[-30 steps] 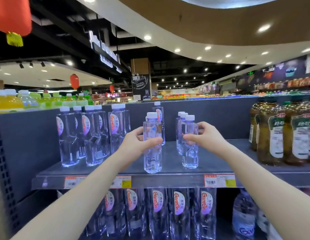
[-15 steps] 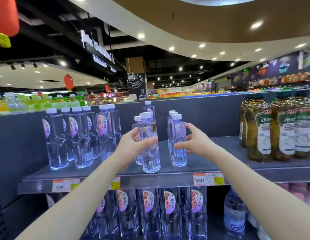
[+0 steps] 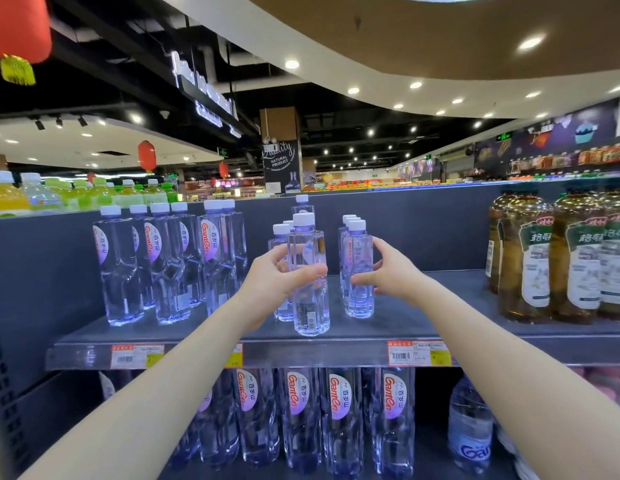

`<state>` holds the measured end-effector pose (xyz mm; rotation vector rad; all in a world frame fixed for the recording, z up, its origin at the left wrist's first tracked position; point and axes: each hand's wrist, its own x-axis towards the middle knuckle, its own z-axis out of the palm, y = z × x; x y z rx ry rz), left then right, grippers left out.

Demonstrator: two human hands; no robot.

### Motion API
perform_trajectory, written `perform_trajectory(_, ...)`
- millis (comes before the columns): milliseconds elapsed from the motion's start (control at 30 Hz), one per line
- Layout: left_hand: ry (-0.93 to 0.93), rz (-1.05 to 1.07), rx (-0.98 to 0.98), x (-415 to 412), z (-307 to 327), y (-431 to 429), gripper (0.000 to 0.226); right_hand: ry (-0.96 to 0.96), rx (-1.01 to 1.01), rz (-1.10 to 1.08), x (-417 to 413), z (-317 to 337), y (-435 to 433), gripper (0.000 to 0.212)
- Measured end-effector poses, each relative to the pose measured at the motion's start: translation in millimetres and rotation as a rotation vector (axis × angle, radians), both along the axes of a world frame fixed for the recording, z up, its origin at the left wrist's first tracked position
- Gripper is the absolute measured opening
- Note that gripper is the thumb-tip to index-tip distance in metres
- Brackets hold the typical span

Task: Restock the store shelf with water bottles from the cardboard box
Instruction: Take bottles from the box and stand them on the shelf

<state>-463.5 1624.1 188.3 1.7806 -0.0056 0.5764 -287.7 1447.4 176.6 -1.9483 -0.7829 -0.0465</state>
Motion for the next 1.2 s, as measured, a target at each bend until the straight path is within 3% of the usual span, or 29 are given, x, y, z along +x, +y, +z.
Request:
perform_trajectory(233, -0.004, 0.008, 0.008, 1.5, -2.0, -3.3, 0.059, 0.003, 0.008, 0.005, 4.5, -2.9, 4.7, 0.074)
perform_trajectory(400, -0.006, -0.015, 0.032, 6.5, -1.8, -9.1, 0.045, 0.174, -0.003, -0.074, -8.1, -3.8, -0.3, 0.110)
perform_trajectory(467, -0.019, -0.017, 0.036, 9.7, 0.6, -13.6, 0.042, 0.238, -0.048, -0.131, -23.3, 2.4, -3.9, 0.090)
perform_trajectory(533, -0.029, -0.038, 0.035, 15.2, 3.9, -19.9, 0.038, 0.181, -0.050, -0.113, -40.5, 9.8, -7.2, 0.049)
perform_trajectory(600, -0.040, -0.048, 0.039, 22.9, 5.2, -27.2, 0.037, 0.137, -0.053, -0.015, -55.1, 15.4, -8.9, 0.029)
perform_trajectory(733, -0.048, -0.063, -0.001, 39.3, 3.4, -39.3, 0.039, 0.116, -0.056, 0.148, -73.1, 16.0, -15.0, 0.042)
perform_trajectory(900, -0.008, -0.092, 0.009, 57.9, -1.4, -51.1, 0.043, 0.000, 0.105, -0.014, -68.2, 1.0, -19.8, 0.047)
perform_trajectory(1033, 0.075, -0.173, 0.130, 55.5, 0.7, -46.5, 0.039, 0.029, 0.120, 0.018, -50.7, -9.0, -27.5, 0.042)
perform_trajectory(1200, 0.121, -0.091, 0.151, 55.0, -9.3, -30.3, 0.060, 0.058, 0.134, 0.023, -40.5, -18.4, -27.6, 0.045)
